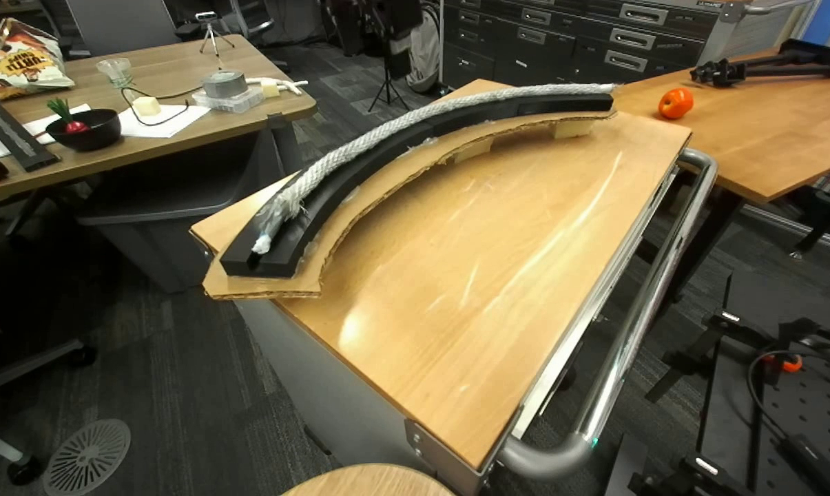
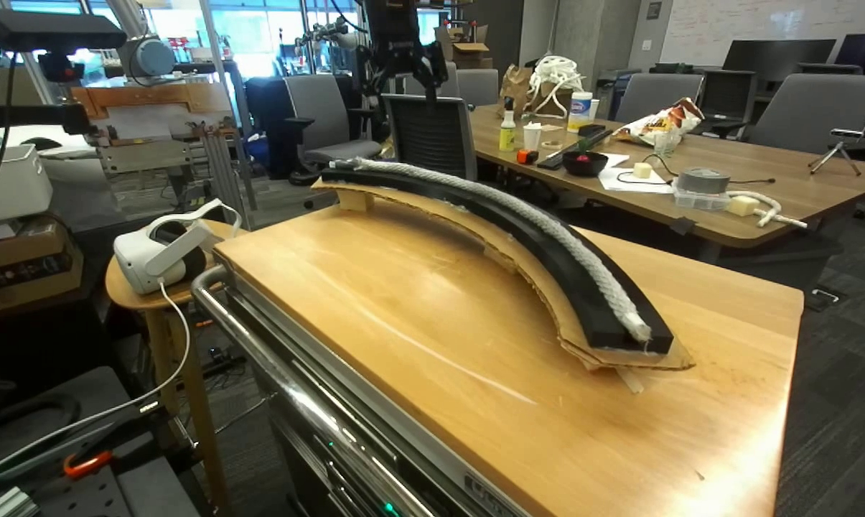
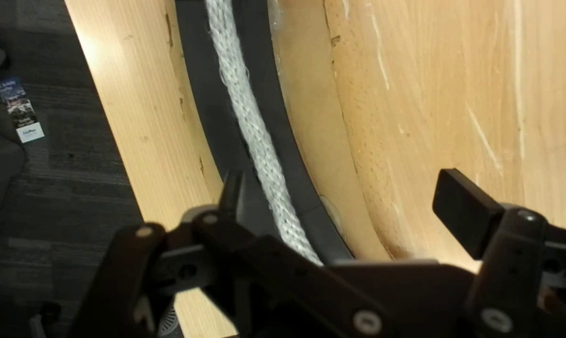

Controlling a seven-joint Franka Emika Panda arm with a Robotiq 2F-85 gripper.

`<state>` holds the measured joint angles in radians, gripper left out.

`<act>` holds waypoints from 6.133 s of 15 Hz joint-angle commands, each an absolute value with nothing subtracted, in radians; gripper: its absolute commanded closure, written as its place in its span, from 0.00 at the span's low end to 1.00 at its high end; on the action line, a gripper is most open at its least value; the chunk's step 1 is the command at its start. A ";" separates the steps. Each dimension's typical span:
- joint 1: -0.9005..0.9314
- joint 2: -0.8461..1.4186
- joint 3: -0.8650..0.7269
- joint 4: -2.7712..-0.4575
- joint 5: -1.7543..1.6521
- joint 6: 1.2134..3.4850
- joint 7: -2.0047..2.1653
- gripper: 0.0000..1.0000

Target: Remove the rope from the curved board

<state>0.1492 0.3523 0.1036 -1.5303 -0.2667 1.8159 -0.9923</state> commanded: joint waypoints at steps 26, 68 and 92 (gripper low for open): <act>0.141 0.650 0.131 -1.283 -0.240 1.818 -0.999 0.85; 0.047 -0.165 0.064 -2.293 -0.211 2.029 -1.034 0.04; -0.071 -0.063 -0.078 -2.258 -0.441 2.327 -0.986 0.00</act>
<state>-0.0095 -0.0985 -0.0203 -2.2296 -0.3860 2.2848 -1.0304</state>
